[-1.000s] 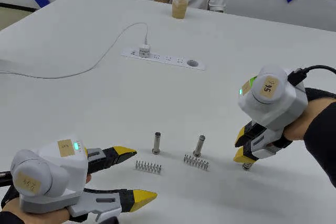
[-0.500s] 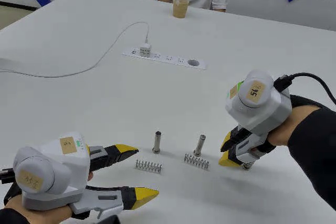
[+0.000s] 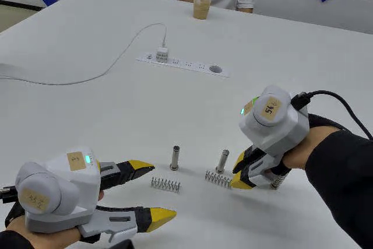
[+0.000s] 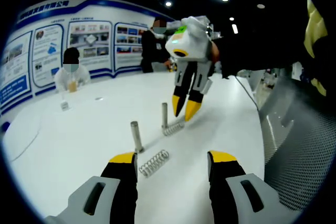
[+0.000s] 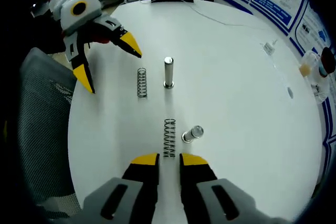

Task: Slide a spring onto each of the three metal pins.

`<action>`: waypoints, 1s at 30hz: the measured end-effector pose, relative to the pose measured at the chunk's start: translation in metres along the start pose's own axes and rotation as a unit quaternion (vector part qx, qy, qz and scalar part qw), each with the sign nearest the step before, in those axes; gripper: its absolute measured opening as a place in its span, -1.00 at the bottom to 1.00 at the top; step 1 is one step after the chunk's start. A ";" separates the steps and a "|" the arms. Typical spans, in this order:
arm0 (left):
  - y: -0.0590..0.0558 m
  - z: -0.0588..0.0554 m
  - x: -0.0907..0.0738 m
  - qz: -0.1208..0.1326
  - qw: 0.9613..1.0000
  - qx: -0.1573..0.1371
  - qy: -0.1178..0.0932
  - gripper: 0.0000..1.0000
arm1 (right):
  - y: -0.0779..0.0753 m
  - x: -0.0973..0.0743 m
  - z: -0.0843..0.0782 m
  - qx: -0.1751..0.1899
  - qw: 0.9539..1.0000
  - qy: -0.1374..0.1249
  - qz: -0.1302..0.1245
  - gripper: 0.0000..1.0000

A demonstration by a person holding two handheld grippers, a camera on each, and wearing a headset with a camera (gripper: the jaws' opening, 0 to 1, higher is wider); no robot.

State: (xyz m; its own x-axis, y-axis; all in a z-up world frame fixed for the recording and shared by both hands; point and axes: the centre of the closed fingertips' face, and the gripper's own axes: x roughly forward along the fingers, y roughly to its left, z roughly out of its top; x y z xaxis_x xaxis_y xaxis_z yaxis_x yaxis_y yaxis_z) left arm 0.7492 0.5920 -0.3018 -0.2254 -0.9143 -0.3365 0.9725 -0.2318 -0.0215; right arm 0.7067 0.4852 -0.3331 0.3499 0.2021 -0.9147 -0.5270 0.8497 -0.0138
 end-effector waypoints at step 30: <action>-0.001 0.001 0.001 -0.001 1.000 0.002 0.004 0.07 | 0.000 0.019 -0.005 0.006 1.000 0.005 0.009 -0.76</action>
State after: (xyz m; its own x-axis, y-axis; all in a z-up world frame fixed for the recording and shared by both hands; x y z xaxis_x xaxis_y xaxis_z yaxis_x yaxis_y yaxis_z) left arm 0.7482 0.5913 -0.3014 -0.2273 -0.9111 -0.3438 0.9717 -0.2355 -0.0184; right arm 0.7095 0.4861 -0.3524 0.3327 0.2119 -0.9189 -0.5230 0.8523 0.0072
